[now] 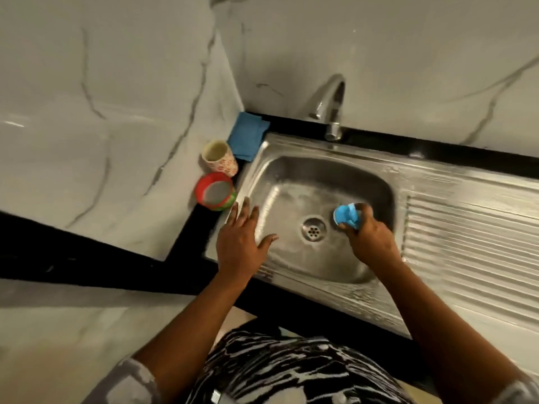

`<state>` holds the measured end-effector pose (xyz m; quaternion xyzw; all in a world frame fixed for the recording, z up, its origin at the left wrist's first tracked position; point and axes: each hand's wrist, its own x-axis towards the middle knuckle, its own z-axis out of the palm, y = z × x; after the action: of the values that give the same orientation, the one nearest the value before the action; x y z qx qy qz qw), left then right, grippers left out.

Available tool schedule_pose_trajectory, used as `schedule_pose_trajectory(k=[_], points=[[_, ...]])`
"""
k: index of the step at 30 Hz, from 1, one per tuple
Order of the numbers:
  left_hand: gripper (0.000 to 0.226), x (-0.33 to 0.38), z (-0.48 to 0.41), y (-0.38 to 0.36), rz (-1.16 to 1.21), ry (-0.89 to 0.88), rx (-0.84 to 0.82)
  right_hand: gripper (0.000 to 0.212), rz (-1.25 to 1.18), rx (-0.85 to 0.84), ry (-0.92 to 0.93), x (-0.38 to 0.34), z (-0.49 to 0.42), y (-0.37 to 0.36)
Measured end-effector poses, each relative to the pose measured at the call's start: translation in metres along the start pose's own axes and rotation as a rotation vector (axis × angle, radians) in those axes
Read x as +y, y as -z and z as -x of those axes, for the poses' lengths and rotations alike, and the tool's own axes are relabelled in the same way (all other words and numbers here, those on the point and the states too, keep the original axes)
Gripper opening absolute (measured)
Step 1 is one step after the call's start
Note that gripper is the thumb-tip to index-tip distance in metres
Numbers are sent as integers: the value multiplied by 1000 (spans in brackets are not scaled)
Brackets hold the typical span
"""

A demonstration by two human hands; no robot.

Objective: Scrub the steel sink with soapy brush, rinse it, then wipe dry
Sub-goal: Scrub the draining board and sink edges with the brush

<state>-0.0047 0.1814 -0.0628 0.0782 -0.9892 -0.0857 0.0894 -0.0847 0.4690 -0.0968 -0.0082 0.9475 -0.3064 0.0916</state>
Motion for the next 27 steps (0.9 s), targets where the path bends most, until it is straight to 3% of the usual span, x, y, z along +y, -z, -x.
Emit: schedule_pose_trajectory(k=[6,11,15,23,27], points=[[89,-99,-14,3,-107,40,-127,52,16,-102,314,-173,-47,-60],[101,-132,-22,-10,-156,-2,-304,56,291,-196,414,-281,-85,-111],[118,-138,-20,-14,-115,-43,-343,52,435,-257,365,-304,-92,-141],[116,-142,-21,-6,-86,-73,-368,34,492,-265,309,-320,-91,-155],[119,-139,-23,-4,-71,-54,-370,37,439,-226,271,-319,-86,-151]])
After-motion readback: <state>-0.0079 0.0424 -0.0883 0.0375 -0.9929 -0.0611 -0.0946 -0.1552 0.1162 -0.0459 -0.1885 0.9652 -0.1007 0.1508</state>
